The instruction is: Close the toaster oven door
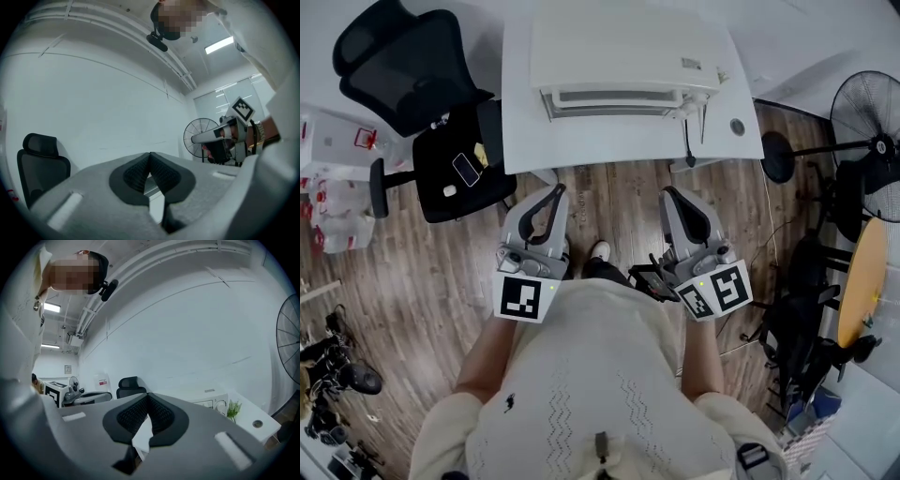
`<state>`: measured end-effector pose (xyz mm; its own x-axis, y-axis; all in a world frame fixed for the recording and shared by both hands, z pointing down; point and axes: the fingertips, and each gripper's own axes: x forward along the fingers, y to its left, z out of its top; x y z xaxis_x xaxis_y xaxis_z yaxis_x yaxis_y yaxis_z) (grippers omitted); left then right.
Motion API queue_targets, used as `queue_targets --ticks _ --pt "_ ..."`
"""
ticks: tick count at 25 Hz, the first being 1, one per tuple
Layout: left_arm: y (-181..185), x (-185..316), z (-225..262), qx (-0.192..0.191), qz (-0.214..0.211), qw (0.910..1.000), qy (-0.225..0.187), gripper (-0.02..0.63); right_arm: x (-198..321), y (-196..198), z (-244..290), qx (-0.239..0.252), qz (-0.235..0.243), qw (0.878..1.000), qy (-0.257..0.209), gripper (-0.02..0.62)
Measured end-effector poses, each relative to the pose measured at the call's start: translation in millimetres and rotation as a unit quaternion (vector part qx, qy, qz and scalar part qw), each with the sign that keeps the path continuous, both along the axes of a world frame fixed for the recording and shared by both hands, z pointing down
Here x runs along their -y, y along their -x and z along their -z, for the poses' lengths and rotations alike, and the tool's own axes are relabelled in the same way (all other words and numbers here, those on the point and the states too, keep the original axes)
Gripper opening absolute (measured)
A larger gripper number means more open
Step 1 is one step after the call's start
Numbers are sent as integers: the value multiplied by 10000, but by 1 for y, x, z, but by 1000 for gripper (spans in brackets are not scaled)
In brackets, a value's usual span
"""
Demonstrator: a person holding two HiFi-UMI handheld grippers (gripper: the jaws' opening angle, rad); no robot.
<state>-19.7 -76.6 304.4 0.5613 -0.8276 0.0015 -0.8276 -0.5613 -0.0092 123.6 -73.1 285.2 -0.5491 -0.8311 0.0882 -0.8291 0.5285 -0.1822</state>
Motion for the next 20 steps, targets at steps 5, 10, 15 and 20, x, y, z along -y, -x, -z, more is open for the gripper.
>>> queue_targets --ticks 5,10,15,20 --pt "10 -1 10 -138 128 9998 -98 3 -2 6 10 80 -32 9999 -97 9" --pt "16 -3 17 -256 205 9992 -214 3 -6 10 19 66 -52 9997 -216 9" --pt "26 -8 15 -127 200 9997 -90 3 -5 13 32 23 23 9994 -346 9" --pt "38 -14 15 -93 256 9995 -128 3 -15 16 35 5 90 9990 -444 9"
